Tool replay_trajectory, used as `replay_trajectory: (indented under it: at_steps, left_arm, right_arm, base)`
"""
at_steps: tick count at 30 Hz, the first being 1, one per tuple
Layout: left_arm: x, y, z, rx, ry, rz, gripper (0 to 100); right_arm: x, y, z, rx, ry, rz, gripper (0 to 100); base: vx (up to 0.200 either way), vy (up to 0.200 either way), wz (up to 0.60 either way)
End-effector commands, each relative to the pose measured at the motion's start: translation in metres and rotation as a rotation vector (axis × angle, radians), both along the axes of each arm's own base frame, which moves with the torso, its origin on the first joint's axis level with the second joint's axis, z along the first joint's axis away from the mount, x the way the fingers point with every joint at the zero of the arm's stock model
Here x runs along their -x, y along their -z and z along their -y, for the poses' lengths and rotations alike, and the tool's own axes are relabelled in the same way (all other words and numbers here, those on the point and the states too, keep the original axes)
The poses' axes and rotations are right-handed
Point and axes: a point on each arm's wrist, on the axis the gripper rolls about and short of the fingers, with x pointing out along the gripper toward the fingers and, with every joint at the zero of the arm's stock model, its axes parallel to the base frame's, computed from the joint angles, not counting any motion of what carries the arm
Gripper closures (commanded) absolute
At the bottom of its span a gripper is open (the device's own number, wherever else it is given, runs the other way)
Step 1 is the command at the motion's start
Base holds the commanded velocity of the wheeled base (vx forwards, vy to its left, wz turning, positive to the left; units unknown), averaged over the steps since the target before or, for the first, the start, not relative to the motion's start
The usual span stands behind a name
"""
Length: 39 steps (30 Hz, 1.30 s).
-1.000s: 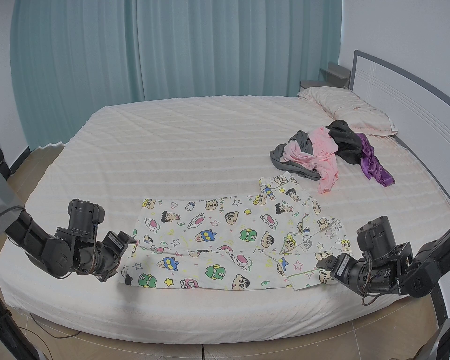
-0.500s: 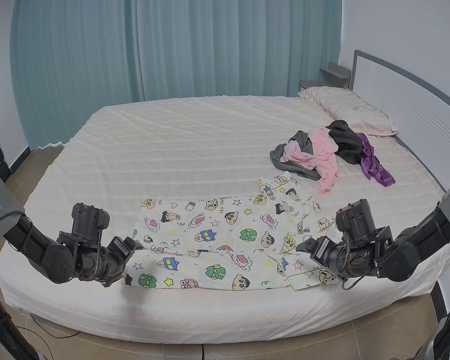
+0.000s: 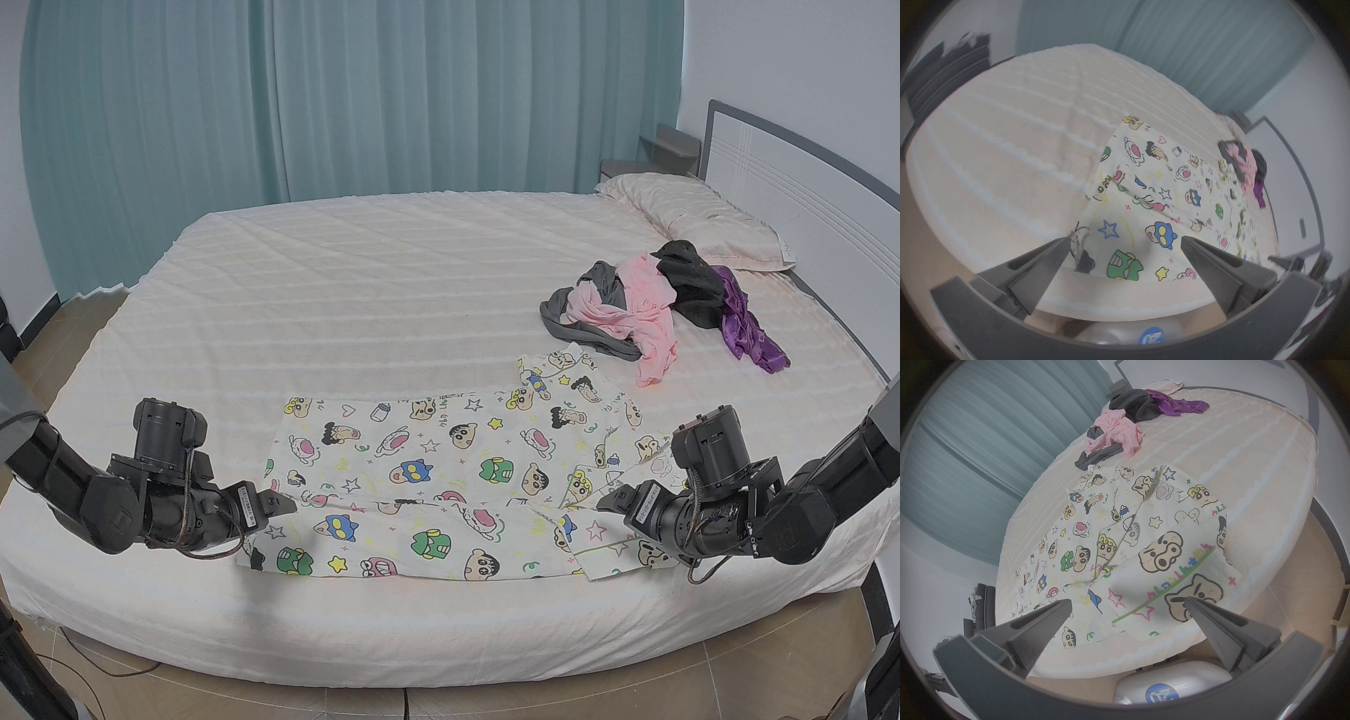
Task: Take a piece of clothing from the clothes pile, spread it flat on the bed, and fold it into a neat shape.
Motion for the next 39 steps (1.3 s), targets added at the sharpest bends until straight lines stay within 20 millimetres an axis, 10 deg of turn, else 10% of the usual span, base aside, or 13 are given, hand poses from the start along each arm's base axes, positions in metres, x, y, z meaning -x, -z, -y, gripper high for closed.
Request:
replay_trajectory:
  at_steps: [1,21,22,39]
  left_arm:
    - [-0.017,0.013,-0.016,-0.054,0.109,-0.012,0]
    - [-0.025,0.031,-0.022,-0.079,0.197,-0.042,0]
    - [-0.025,0.034,-0.022,-0.08,0.2,-0.052,100]
    - [0.001,0.024,-0.027,-0.127,0.192,-0.149,100]
  right_arm:
    - [0.003,0.002,0.002,0.016,-0.012,-0.005,0]
    - [0.005,0.003,0.003,0.022,-0.017,-0.009,0]
    - [0.005,0.003,0.003,0.022,-0.017,-0.009,0]
    - [0.005,0.001,0.007,0.028,-0.014,-0.003,0]
  base:
    - [0.0,0.0,0.0]
    - [0.0,0.0,0.0]
    - [0.0,0.0,0.0]
    - [0.0,0.0,0.0]
